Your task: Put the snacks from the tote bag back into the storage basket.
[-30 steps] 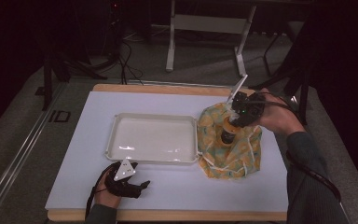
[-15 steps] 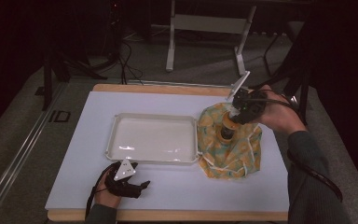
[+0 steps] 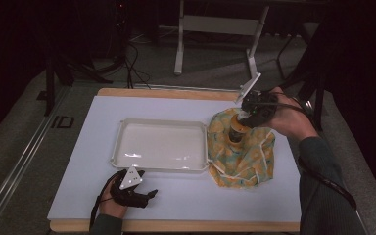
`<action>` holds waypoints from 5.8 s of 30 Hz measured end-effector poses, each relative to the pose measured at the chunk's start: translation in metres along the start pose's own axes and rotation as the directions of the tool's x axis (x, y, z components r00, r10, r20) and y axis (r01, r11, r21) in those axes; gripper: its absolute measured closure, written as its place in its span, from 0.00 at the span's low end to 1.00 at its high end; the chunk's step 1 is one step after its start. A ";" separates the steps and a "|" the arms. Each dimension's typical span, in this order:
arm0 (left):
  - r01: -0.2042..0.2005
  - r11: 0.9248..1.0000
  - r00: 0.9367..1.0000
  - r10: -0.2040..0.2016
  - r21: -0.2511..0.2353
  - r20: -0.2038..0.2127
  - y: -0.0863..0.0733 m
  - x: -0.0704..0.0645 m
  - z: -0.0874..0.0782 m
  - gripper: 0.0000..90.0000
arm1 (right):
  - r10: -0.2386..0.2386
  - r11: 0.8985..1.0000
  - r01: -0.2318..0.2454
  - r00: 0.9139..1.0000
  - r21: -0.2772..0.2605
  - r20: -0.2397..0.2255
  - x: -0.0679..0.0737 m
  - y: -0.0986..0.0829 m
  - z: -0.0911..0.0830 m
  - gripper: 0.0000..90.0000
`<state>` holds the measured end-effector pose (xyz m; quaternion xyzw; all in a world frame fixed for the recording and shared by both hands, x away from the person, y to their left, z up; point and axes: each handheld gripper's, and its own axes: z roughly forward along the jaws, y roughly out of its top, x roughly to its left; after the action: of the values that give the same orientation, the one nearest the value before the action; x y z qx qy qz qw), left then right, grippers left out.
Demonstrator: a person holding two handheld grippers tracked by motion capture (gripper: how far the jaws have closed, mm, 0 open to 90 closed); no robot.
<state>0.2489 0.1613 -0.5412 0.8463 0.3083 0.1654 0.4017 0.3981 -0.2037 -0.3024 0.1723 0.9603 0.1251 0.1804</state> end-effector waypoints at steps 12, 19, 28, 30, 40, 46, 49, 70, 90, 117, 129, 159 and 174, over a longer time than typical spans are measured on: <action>-0.001 1.000 1.000 0.001 0.002 0.000 0.000 0.000 0.000 0.21 | -0.030 1.000 0.030 0.999 -0.005 0.018 0.005 0.010 -0.006 0.65; 0.001 1.000 1.000 -0.001 0.001 0.001 0.000 0.000 0.000 0.21 | -0.046 0.999 0.047 0.999 -0.022 0.020 0.008 0.018 -0.007 0.65; 0.002 1.000 1.000 -0.002 0.000 0.000 0.000 0.000 0.000 0.21 | -0.053 0.998 0.054 0.998 -0.042 0.016 0.012 0.027 -0.009 0.65; 0.001 1.000 1.000 -0.001 0.001 0.001 0.000 0.000 0.000 0.21 | -0.060 0.997 0.061 0.998 -0.047 0.016 0.012 0.028 -0.010 0.65; 0.001 1.000 1.000 -0.001 0.001 0.001 0.000 0.000 0.000 0.21 | -0.070 0.996 0.069 0.998 -0.061 -0.004 0.016 0.035 -0.009 0.65; 0.001 1.000 1.000 -0.001 0.001 0.001 0.000 0.000 0.000 0.21 | -0.074 0.994 0.073 0.997 -0.087 -0.005 0.019 0.038 -0.010 0.65; 0.001 1.000 1.000 -0.001 0.001 0.001 0.000 0.000 0.000 0.21 | -0.081 0.993 0.079 0.997 -0.089 -0.012 0.020 0.042 -0.009 0.65; 0.002 1.000 1.000 -0.002 -0.002 0.002 0.000 0.000 0.000 0.21 | -0.122 0.986 0.117 0.992 -0.118 -0.033 0.033 0.058 -0.007 0.65; -0.002 1.000 1.000 0.002 -0.001 0.002 0.000 0.000 0.000 0.21 | -0.152 0.985 0.144 0.985 -0.100 -0.084 0.048 0.069 0.014 0.65; -0.001 1.000 1.000 0.001 -0.001 0.002 0.000 0.000 0.000 0.21 | -0.177 0.981 0.165 0.977 -0.101 -0.118 0.060 0.073 0.033 0.65; 0.001 1.000 1.000 -0.001 -0.001 0.002 0.000 0.000 0.000 0.21 | -0.202 0.977 0.191 0.971 -0.094 -0.126 0.067 0.075 0.036 0.65; 0.000 1.000 1.000 0.000 0.002 0.004 0.000 0.000 0.000 0.21 | -0.225 0.973 0.215 0.964 -0.082 -0.140 0.080 0.067 0.049 0.65; 0.001 1.000 1.000 -0.001 0.003 0.002 0.000 0.000 0.000 0.21 | -0.217 0.975 0.209 0.966 -0.069 -0.139 0.087 0.068 0.055 0.65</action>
<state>0.2491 0.1609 -0.5411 0.8471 0.3083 0.1638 0.4006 0.3624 -0.0997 -0.3583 0.0534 0.9801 0.1432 0.1269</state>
